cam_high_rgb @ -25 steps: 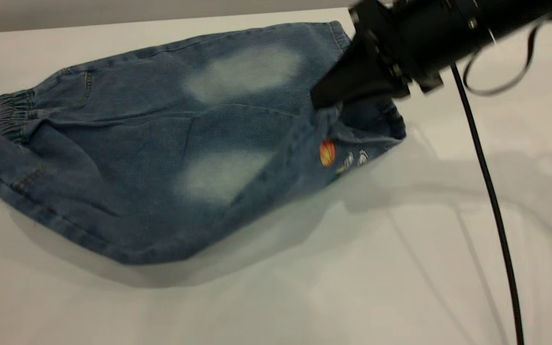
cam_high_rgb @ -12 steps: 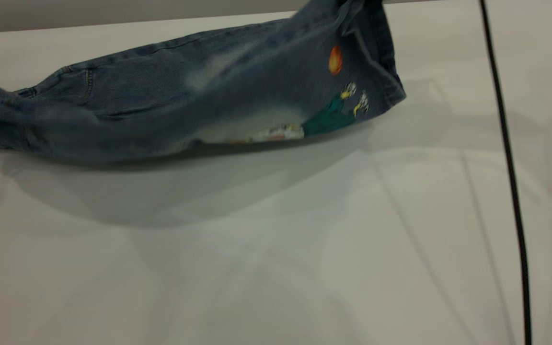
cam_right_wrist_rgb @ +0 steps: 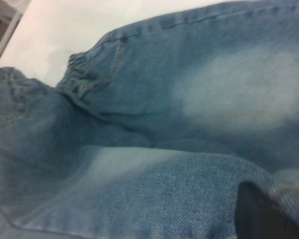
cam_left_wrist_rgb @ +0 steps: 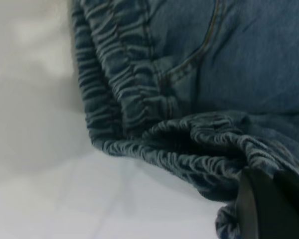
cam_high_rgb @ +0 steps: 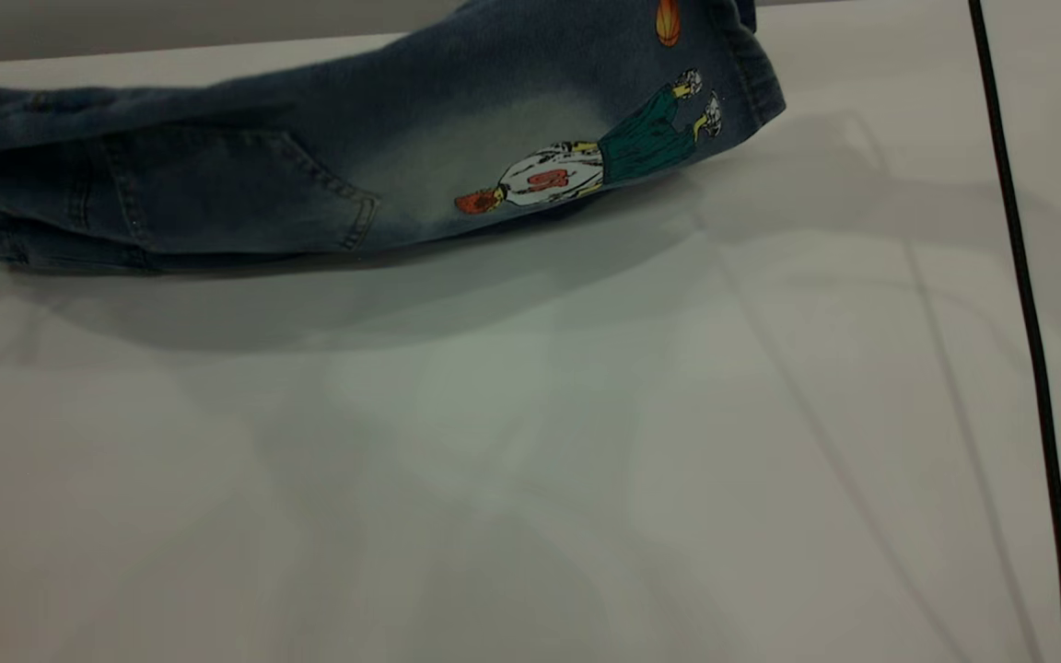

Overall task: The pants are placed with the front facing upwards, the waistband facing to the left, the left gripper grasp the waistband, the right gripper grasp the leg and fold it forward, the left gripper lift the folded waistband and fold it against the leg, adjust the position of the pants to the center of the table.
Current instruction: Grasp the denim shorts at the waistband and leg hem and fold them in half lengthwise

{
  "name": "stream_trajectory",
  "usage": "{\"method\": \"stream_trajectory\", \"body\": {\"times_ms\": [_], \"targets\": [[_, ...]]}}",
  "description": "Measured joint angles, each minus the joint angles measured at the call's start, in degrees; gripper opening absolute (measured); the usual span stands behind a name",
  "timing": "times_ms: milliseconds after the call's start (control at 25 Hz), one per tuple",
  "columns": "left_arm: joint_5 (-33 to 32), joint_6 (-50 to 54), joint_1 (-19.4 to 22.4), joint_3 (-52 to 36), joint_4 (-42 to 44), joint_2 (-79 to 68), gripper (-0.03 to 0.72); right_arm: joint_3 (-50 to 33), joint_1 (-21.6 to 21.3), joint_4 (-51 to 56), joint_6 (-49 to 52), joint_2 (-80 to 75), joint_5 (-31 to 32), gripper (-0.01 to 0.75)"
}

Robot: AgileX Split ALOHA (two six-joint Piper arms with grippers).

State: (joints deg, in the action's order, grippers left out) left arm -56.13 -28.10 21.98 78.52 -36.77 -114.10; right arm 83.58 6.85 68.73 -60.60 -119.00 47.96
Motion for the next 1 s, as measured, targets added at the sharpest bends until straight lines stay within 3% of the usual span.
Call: {"method": "stream_trajectory", "body": {"times_ms": [560, 720, 1000], "targets": [[9.4, -1.3, 0.0, 0.0, -1.4, 0.0, 0.054, 10.9, 0.0, 0.1, -1.3, -9.1, 0.0, 0.018], [13.0, -3.8, -0.1, 0.0, -4.0, 0.0, 0.054, 11.2, 0.0, 0.3, -3.5, -9.9, -2.5, 0.018], [20.2, -11.8, -4.3, 0.0, -8.7, -0.3, 0.053, 11.2, 0.0, 0.4, -6.4, -10.4, -6.2, 0.018]]}}
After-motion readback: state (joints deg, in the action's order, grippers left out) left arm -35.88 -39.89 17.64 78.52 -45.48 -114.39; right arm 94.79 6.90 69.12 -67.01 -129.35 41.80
